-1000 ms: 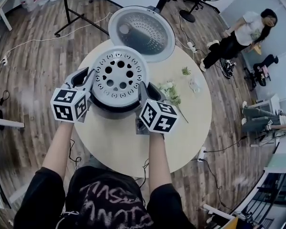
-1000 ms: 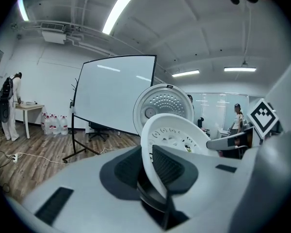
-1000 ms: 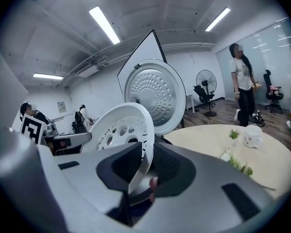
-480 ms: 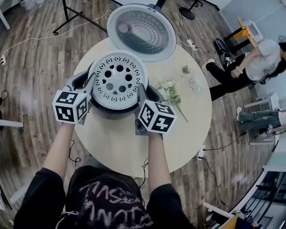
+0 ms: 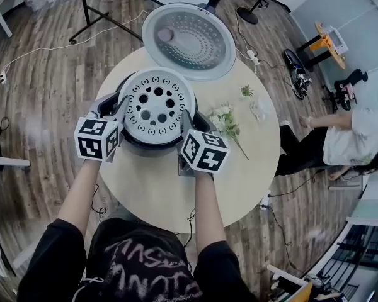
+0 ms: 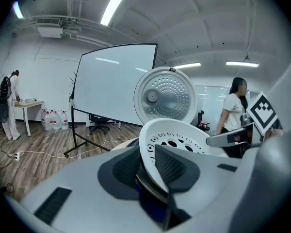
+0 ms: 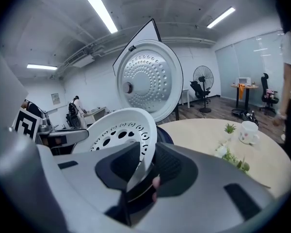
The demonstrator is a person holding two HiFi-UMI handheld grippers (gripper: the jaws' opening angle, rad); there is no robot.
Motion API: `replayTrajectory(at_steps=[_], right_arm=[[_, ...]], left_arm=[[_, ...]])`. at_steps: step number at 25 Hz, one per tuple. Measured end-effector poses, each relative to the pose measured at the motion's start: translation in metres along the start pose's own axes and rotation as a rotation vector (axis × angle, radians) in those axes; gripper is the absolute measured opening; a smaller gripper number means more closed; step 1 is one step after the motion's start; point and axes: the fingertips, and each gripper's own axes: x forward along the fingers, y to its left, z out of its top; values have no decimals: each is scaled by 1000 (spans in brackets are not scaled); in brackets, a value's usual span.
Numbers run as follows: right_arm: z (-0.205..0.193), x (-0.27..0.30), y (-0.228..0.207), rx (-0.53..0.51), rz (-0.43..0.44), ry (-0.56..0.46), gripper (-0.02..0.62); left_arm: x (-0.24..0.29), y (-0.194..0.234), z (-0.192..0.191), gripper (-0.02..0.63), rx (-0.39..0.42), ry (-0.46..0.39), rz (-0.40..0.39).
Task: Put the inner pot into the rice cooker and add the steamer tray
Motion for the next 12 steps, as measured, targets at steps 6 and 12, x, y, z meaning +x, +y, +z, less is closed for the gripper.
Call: replayTrajectory(at_steps=[6,12], right_arm=[[-3,3,-1,-24,-10,14,110],[-4,3,-4,-81,-36,52,129]], left_arm=[[4,1,-11,114,4,26,12],[5,1,-9,116,2,20,15]])
